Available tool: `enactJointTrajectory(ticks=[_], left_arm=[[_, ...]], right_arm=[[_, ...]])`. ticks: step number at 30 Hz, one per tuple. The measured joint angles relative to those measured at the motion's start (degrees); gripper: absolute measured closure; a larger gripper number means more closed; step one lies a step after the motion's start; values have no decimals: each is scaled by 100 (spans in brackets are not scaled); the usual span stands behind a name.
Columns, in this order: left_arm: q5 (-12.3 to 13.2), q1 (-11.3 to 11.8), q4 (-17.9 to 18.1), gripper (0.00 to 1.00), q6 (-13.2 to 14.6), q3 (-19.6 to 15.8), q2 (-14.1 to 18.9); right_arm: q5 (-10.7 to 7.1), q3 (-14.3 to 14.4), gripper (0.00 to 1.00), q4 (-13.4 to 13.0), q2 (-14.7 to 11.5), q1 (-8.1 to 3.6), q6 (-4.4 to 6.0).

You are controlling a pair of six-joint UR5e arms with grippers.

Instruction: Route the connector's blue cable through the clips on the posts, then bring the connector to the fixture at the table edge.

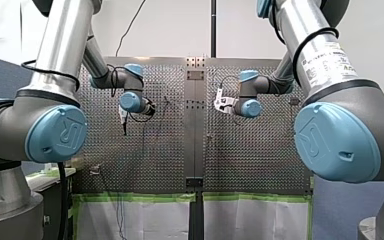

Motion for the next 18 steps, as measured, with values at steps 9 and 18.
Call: enactJointTrajectory(ticks=[9,18], left_arm=[[336,-68,89,0,-182,-407,198],[498,-84,487,0,-589,-828,613]], right_arm=[[0,0,100,32,0,6,-17],[0,2,100,56,0,15,-41]])
